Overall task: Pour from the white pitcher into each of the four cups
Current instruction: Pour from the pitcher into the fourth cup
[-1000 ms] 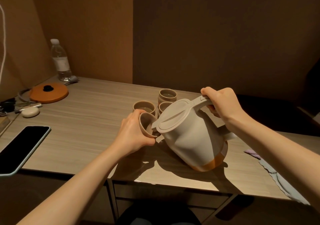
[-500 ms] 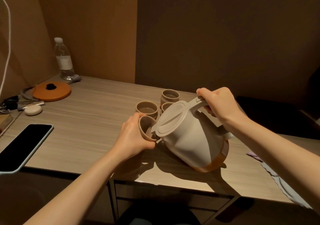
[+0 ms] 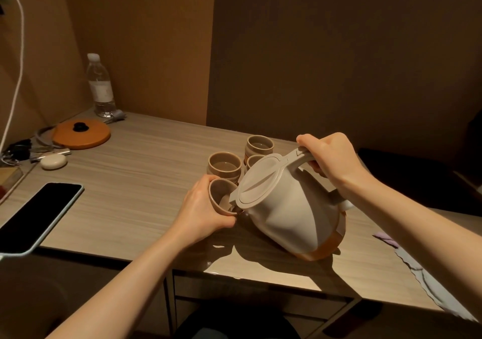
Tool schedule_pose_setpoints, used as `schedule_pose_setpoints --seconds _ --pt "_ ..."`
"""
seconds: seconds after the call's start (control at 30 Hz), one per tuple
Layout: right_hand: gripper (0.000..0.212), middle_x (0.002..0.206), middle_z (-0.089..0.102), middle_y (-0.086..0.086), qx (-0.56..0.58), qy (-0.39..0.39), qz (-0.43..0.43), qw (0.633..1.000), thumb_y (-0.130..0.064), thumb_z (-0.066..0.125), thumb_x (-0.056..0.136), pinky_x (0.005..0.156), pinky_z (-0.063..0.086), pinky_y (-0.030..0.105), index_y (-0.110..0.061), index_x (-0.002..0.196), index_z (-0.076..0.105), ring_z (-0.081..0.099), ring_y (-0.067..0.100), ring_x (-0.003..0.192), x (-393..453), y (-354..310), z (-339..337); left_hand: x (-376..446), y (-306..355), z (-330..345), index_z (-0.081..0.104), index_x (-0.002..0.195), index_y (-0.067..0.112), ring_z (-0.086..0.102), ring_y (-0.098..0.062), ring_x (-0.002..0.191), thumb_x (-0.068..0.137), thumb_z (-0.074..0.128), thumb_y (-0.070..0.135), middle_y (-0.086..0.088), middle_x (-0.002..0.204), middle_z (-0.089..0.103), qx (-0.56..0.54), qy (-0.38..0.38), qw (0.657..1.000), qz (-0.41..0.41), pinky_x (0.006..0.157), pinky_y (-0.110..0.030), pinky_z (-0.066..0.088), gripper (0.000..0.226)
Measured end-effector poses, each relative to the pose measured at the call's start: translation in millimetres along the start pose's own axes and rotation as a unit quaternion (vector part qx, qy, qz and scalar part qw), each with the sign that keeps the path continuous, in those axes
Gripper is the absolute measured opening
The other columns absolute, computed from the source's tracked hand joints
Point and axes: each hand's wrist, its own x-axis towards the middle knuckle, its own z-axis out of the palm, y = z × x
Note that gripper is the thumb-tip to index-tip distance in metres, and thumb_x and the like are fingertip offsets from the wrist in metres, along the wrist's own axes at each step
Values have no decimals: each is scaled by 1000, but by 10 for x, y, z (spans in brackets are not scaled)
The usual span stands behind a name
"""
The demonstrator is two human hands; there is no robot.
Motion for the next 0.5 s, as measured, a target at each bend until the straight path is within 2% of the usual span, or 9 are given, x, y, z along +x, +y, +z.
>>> schedule_pose_setpoints --seconds 0.13,0.3,0.5 --pt "55 54 53 15 -3 -3 -6 1000 -46 56 80 73 52 54 4 56 63 49 27 56 6 -8 12 -30 -12 12 49 116 33 56 -9 107 50 87 23 10 115 59 -18 4 1000 -5 83 -22 46 77" --pt "54 56 55 17 -7 -7 -7 1000 -43 56 84 72 52 55 3 56 64 50 27 57 21 -16 28 -48 -40 33 49 114 33 57 -12 107 47 86 27 9 114 60 -31 14 999 -13 87 -31 50 76" --pt "51 56 56 15 -8 -6 -10 1000 -44 57 84 71 52 52 -5 52 64 51 26 57 62 -16 53 -77 -72 54 48 116 34 56 -9 108 48 87 27 10 115 59 -48 21 998 -21 89 -30 51 79"
